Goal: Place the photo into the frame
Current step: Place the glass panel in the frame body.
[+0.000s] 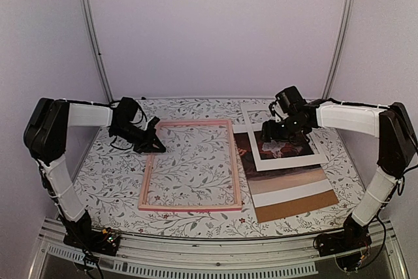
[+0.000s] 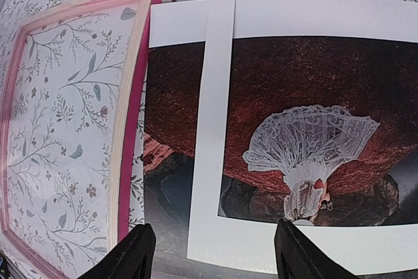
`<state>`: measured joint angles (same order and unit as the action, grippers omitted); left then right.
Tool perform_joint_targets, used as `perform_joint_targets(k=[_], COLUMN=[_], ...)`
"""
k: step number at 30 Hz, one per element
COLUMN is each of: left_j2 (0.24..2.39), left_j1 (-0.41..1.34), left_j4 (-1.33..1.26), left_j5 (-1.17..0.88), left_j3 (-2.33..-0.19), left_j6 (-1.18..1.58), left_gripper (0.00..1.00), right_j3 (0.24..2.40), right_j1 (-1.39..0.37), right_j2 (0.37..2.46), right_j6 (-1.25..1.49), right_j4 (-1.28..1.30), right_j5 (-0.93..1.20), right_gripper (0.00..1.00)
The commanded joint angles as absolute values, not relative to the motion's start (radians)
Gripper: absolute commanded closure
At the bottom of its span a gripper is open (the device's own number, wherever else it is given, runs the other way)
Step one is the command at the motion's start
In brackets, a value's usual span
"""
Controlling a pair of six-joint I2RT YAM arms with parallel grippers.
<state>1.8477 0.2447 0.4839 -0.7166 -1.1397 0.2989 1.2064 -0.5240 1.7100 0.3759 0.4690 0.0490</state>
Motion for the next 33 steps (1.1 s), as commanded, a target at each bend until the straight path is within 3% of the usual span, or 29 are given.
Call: perform_joint_targets(k=[1,33], left_j2=[1.877,1.876], left_j1=[0.236,0.224], left_j4=[0.486,0.462], left_j5=[-0.685,-0.69], left_j3=[-1.158,-1.182], left_j6=[0.282,0.304], left_gripper=[1.0,1.0], right_j3=[1.207,1.21], right_j1=[-0.534,-0.543], right_j2=[1.728,1.749], right_j6=[0.362,0.356], right_j4=[0.45,0.448], right_j5=[0.061,0.069], right_gripper=[0.33,0.33])
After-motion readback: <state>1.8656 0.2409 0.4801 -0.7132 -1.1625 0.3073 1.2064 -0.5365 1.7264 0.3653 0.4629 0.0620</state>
